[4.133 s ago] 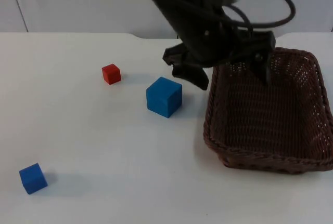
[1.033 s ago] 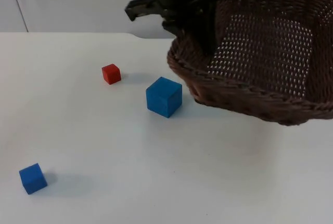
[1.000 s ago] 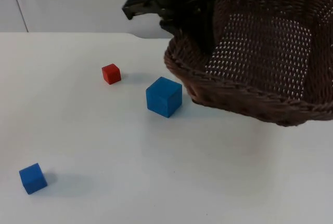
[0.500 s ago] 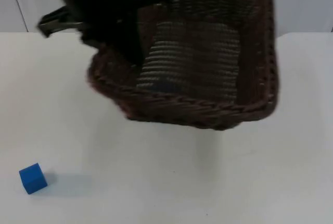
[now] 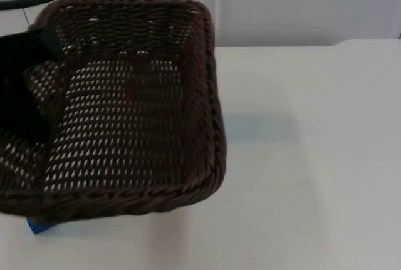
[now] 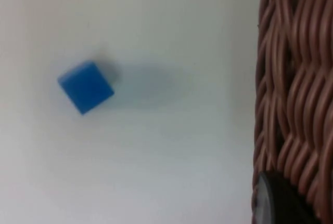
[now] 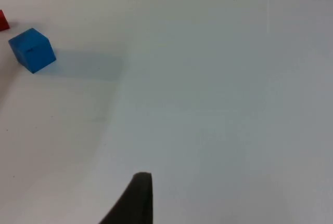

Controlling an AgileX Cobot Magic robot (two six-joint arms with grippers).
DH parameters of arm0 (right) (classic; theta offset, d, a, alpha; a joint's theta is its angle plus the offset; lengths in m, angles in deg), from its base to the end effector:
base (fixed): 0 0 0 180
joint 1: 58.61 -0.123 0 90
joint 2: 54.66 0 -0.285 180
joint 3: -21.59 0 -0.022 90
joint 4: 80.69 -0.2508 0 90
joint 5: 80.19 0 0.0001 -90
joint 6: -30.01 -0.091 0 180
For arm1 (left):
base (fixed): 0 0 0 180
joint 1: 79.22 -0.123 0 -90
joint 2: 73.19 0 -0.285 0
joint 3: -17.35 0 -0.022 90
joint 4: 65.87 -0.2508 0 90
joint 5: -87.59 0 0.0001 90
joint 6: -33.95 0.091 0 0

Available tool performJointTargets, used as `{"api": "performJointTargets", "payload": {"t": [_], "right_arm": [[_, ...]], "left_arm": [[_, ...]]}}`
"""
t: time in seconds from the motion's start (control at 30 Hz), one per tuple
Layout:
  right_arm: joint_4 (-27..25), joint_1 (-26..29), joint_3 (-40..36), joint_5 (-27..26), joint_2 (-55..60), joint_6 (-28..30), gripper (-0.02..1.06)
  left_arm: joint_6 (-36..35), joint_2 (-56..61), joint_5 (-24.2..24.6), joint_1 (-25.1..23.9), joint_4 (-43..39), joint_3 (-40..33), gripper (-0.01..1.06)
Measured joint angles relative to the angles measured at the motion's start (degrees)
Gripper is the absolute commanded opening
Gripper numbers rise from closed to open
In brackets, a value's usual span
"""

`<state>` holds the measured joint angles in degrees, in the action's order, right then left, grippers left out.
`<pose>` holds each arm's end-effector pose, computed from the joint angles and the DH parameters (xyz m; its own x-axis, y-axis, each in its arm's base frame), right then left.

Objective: Pick up the basket with the left hand and place the largest block into the basket with the right hand.

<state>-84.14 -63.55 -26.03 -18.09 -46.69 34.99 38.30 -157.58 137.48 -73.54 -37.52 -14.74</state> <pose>-0.0077 0.0042 0.2801 -0.4537 -0.0980 -0.8857 -0.1598 0.9868 -0.0273 0.2271 -0.0558 0.2335 -0.9697 -0.1430 -0.1982 -0.0502 0.9102 -0.4112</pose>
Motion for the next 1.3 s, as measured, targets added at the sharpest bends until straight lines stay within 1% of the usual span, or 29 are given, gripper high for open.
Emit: {"api": "performJointTargets", "payload": {"t": [0.13, 0.5, 0.77, 0.83, 1.0, 1.13, 1.23, 1.3], "right_arm": [[0.0, 0.0, 0.0, 0.0, 0.0, 0.0, 1.05], [0.0, 0.0, 0.0, 0.0, 0.0, 0.0, 1.05], [0.0, 0.0, 0.0, 0.0, 0.0, 0.0, 1.05], [0.0, 0.0, 0.0, 0.0, 0.0, 0.0, 1.05], [-1.14, 0.0, 0.0, 0.0, 0.0, 0.0, 1.05], [-1.39, 0.0, 0.0, 0.0, 2.53, 0.0, 1.05], [-1.47, 0.0, 0.12, -0.11, 8.8, 2.25, 1.05], [-1.47, 0.0, 0.99, -1.76, 13.07, 3.53, 1.05]], "left_arm": [[1.98, 4.78, 1.44, -2.26, 0.92, -3.42, 0.0], [2.73, 10.63, 2.23, -2.36, -0.29, -7.65, 0.0], [3.1, 10.74, 1.05, -2.36, -0.8, -8.96, 0.0], [3.21, 10.74, 0.08, -2.36, -1.03, -9.0, 0.0], [3.21, 10.74, -0.48, -2.36, -1.16, -9.0, 0.0], [3.21, 10.74, -0.48, -2.36, -1.16, -9.0, 0.0], [3.21, 10.74, -0.36, -2.36, -1.16, -9.0, 0.0], [3.21, 10.74, -0.25, -2.36, -1.16, -9.0, 0.0]]}}
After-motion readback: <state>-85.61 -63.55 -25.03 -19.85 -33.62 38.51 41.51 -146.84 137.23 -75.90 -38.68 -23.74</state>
